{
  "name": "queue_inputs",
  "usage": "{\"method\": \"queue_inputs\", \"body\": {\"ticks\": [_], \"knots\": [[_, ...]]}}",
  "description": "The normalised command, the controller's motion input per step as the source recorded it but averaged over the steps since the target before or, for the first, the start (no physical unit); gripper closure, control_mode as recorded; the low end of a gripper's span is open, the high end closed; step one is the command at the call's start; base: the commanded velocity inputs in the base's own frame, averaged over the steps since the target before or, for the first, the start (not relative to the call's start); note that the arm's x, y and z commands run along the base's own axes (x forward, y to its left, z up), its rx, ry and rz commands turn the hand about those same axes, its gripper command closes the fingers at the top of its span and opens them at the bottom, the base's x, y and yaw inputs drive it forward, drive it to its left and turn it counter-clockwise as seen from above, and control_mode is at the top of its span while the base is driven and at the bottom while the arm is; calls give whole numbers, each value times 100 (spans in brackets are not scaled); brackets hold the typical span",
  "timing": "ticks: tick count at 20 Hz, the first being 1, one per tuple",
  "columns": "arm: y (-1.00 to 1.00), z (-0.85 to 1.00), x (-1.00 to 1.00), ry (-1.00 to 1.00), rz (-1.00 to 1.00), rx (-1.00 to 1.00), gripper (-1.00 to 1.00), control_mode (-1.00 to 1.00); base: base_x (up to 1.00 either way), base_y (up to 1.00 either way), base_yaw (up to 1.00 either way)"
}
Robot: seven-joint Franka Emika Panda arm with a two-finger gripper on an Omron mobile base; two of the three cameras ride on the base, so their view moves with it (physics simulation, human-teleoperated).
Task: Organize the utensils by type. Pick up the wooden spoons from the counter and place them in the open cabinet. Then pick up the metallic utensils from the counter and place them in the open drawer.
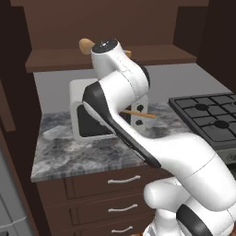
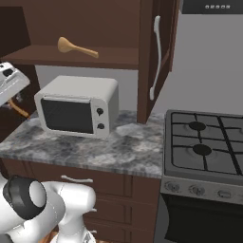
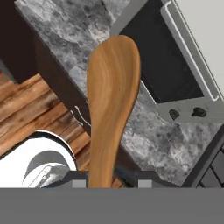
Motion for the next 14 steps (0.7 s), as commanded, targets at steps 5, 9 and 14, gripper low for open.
{"method": "queue_inputs", "body": {"ticks": [5, 9, 14], "knots": [[-5, 57, 0, -26, 44, -33, 100, -100, 0, 0, 0], [0, 62, 20, -10, 23, -13, 100, -100, 0, 0, 0], [-1, 43, 22, -4, 8, 0, 100, -100, 0, 0, 0]]}}
